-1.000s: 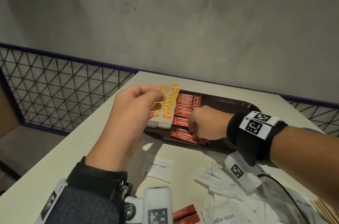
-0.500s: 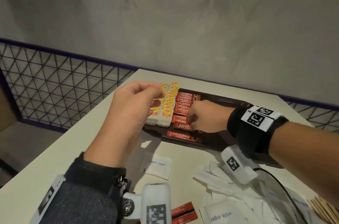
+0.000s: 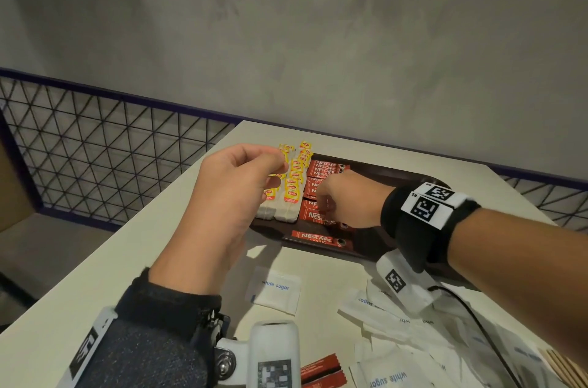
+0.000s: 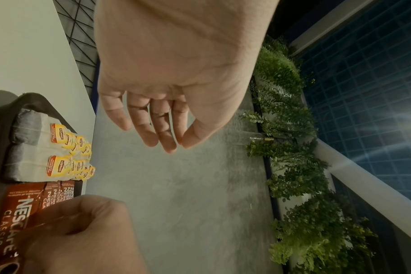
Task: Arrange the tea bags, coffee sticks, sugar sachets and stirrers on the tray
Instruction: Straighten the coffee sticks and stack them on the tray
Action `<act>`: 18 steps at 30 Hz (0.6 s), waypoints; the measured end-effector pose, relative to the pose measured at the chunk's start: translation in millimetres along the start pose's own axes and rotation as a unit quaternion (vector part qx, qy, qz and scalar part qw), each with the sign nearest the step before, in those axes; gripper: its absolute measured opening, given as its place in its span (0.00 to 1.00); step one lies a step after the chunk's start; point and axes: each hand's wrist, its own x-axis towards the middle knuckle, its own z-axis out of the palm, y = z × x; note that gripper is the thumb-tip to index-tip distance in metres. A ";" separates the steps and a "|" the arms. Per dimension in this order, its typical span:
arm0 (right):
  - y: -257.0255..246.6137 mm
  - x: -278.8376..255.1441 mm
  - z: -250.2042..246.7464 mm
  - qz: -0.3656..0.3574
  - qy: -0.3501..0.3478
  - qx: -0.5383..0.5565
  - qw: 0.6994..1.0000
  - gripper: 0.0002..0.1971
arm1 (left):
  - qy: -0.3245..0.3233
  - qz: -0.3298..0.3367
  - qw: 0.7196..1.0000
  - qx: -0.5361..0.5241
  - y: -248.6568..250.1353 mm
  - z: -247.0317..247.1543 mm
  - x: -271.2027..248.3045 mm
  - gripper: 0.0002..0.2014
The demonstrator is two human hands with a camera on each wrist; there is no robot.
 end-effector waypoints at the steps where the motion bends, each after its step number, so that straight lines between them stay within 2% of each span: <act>1: 0.2 0.6 -0.4 -0.002 0.003 -0.002 1.000 0.12 | 0.000 0.000 1.000 0.000 0.0 0.3 0.0 0.04; 9: 2.8 0.4 2.3 -0.016 -0.001 -0.013 1.000 0.10 | -0.001 -0.002 1.000 0.002 -1.0 0.8 -0.5 0.05; 13: 1.1 -7.6 -1.0 -0.029 0.015 0.019 0.999 0.07 | -0.001 0.002 1.000 0.004 -0.5 0.6 -0.8 0.05; 18: -1.5 -19.4 -1.9 -0.041 -0.056 0.045 0.997 0.08 | 0.002 0.006 1.000 0.008 -0.6 0.8 -0.6 0.03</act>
